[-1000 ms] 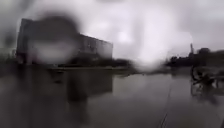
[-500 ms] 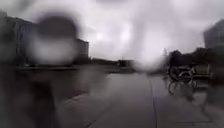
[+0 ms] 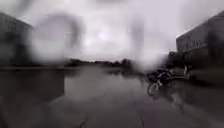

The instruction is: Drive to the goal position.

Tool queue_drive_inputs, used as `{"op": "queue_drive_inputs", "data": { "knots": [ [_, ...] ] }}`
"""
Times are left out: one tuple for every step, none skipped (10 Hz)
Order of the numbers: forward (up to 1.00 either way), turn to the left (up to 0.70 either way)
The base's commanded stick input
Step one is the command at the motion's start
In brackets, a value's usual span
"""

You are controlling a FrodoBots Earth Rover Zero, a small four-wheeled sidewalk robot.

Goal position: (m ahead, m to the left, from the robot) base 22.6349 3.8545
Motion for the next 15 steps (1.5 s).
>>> {"op": "queue_drive_inputs", "data": {
  "knots": [
    [0.7,0.0],
    [0.7,0.0],
    [0.7,0.0],
    [0.7,0.0],
    [0.7,0.0],
    [0.7,0.0],
    [0.7,0.0],
    [0.7,0.0],
    [0.7,0.0],
    [0.7,0.0],
    [0.7,0.0],
    [0.7,0.0],
    [0.7,0.0],
    [0.7,0.0],
    [0.7,0.0]
  ]
}}
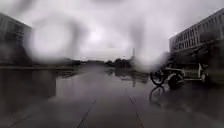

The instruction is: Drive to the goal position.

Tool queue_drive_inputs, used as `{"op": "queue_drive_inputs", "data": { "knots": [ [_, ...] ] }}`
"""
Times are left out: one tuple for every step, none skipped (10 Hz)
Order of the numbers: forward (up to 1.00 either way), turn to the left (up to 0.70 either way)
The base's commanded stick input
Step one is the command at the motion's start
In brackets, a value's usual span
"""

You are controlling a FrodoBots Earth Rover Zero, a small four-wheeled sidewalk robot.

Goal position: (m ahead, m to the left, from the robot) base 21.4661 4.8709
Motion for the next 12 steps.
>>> {"op": "queue_drive_inputs", "data": {
  "knots": [
    [0.7,0.0],
    [0.7,0.0],
    [0.7,0.0],
    [0.7,0.0],
    [0.7,0.0],
    [0.7,0.0],
    [0.7,0.0],
    [0.7,0.0],
    [0.7,0.0],
    [0.7,0.0],
    [0.7,0.0],
    [0.7,0.0]
  ]
}}
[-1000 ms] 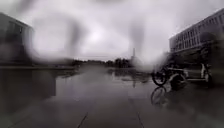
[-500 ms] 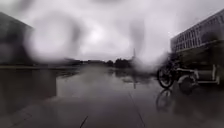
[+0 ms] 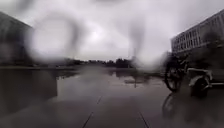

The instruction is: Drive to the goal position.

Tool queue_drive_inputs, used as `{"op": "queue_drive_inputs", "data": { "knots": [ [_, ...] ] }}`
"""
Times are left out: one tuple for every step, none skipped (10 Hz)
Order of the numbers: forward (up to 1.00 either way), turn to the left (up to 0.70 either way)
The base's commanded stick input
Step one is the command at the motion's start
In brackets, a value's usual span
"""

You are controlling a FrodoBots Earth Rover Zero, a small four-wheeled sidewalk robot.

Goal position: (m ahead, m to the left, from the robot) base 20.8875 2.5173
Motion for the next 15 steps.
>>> {"op": "queue_drive_inputs", "data": {
  "knots": [
    [0.7,0.0],
    [0.7,0.09],
    [0.7,0.21],
    [0.7,0.21],
    [0.7,0.0],
    [0.7,0.0],
    [0.7,0.0],
    [0.7,0.0],
    [0.7,0.0],
    [0.7,0.0],
    [0.7,0.0],
    [0.7,0.0],
    [0.7,0.0],
    [0.7,0.0],
    [0.7,0.0]
  ]
}}
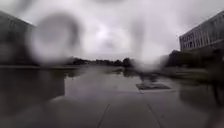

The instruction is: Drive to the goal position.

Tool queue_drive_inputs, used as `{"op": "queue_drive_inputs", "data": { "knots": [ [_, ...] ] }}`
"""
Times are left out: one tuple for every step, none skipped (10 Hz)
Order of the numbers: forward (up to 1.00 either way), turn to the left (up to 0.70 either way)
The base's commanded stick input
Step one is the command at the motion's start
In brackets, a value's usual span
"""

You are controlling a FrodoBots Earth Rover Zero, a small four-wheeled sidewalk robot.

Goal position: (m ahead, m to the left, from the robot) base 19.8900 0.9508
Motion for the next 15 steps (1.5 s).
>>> {"op": "queue_drive_inputs", "data": {
  "knots": [
    [0.7,0.0],
    [0.7,0.0],
    [0.7,0.0],
    [0.7,0.0],
    [0.7,0.0],
    [0.7,0.0],
    [0.7,0.0],
    [0.7,0.0],
    [0.7,0.0],
    [0.7,0.0],
    [0.7,0.01],
    [0.7,0.12],
    [0.7,0.07],
    [0.7,0.01],
    [0.7,0.0]
  ]
}}
